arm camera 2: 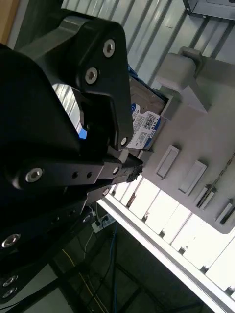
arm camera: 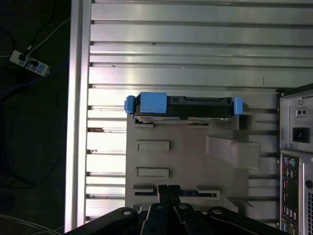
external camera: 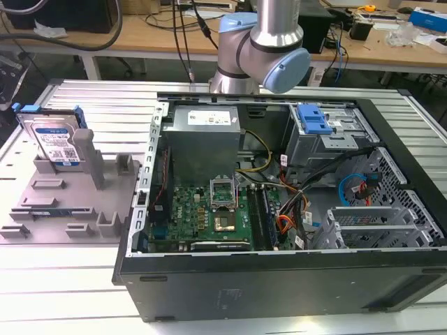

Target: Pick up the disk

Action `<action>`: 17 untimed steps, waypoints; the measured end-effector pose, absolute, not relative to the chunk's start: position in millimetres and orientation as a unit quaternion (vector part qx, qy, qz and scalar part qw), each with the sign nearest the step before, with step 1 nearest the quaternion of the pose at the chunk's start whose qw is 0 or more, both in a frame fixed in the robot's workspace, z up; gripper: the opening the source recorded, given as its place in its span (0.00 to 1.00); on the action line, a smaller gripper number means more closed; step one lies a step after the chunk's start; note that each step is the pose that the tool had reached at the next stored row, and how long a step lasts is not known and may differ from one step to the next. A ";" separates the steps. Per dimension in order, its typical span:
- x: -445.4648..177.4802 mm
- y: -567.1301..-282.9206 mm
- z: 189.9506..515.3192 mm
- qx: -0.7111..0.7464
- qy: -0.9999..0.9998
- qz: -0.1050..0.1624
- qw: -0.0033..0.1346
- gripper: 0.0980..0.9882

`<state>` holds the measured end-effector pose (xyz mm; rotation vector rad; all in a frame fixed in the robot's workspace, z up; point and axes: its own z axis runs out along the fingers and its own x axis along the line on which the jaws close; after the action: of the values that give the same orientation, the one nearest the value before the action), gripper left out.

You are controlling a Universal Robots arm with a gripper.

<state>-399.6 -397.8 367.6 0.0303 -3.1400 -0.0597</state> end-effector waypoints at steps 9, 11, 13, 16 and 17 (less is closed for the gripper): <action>-399.8 -397.7 366.8 0.128 -0.992 -0.019 0.002 0.01; -399.9 -397.7 366.7 0.149 -0.989 -0.019 0.002 0.01; -399.8 -397.7 366.5 0.174 -0.985 -0.019 0.002 0.01; -399.9 -397.7 366.1 0.231 -0.973 -0.018 0.004 0.08; -399.9 -397.7 366.0 0.239 -0.971 -0.018 0.004 0.08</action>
<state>-399.9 -397.7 366.0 0.7496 -3.0428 -0.0574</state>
